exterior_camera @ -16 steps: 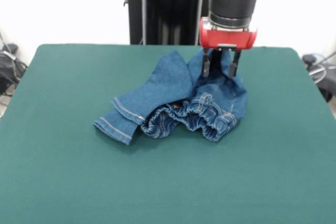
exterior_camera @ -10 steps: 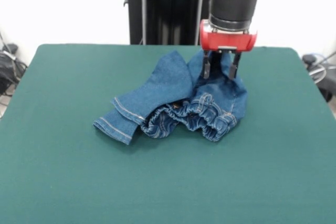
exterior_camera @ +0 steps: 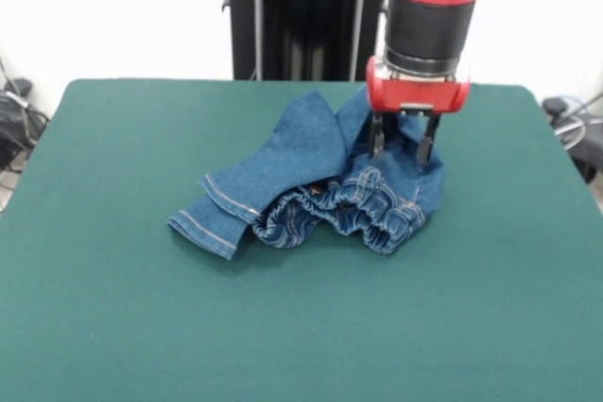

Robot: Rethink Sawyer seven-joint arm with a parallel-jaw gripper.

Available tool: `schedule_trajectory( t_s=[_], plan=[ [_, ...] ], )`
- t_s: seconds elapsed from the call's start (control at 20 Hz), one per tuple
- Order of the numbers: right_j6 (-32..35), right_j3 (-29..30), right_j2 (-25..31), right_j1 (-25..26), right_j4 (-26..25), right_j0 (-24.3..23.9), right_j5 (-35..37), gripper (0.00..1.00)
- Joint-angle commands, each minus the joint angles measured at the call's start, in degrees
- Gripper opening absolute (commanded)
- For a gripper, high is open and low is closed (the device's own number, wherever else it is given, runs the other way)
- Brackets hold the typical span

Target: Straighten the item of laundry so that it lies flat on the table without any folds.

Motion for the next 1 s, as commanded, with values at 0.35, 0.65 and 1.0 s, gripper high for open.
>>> schedule_trajectory(
  t_s=[0.35,0.65,1.0],
  plan=[
    [10.3,-5.1,1.1,6.4,0.9,-1.2,-4.0,1.00],
    [9.2,-5.4,1.5,8.2,-0.4,-2.5,-5.8,1.00],
    [8.7,-5.3,1.1,9.0,-1.1,-3.5,-7.9,1.00]
  ],
)
